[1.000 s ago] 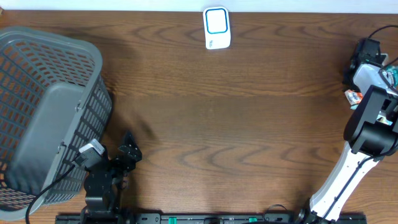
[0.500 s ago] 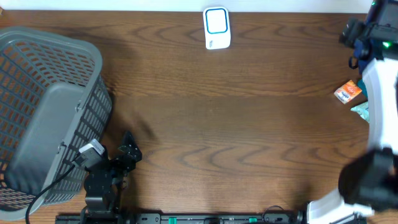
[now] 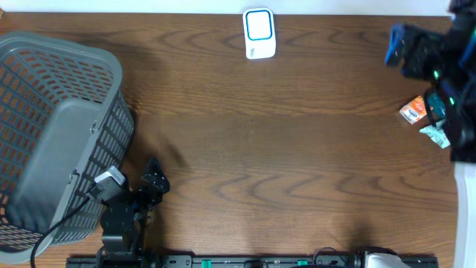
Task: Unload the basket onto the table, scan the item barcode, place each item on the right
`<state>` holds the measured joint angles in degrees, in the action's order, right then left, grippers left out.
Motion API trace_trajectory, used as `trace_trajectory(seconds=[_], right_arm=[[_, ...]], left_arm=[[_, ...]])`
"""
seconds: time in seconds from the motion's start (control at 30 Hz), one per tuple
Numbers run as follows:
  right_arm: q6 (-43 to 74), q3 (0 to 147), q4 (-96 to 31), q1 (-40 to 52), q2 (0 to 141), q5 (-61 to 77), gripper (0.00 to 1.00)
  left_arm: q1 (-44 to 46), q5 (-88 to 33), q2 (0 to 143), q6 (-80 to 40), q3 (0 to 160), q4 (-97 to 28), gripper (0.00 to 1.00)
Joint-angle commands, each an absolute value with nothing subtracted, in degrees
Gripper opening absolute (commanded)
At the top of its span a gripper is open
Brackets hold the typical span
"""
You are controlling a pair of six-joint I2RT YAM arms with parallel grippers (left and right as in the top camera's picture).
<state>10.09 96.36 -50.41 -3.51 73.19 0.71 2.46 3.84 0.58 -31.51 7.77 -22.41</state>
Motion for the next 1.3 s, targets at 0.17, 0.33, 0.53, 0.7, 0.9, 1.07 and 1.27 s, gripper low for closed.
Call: trace_trajectory(seconds=[0.17,0.33,0.53,0.7,0.9,1.07,1.27], right_arm=[[10.68,96.68,-64.99,-3.33,66.00,1.87,0.99],[10.68,96.68,-74.59,-3.33,65.23,1.87,0.99],[10.68,96.66,-82.52,-3.31,65.28,1.87,0.99],[10.66,96.64,-83.72,-3.31,64.99,0.34,0.99],[10.70,96.62,-83.42,-3.31,60.64,0.60,0.99],[10.70,95.64,-80.62,-3.31,54.74,0.60,0.99],[10.70,87.90,-70.83,-1.10,45.84,0.60,0.99]], left_arm=[[2.28,4.56,0.16,-31.59,7.27,-23.57,0.98],[2.28,4.56,0.16,-31.59,7.27,-23.57,0.98],[2.28,4.56,0.19,-31.59,7.27,-23.57,0.98],[2.28,4.56,0.16,-31.59,7.27,-23.57,0.98],[2.28,4.56,0.19,-31.59,7.27,-23.57,0.98],[2.28,4.56,0.16,-31.59,7.27,-23.57,0.98],[2.28,4.56,0.19,-31.59,7.27,-23.57,0.98]])
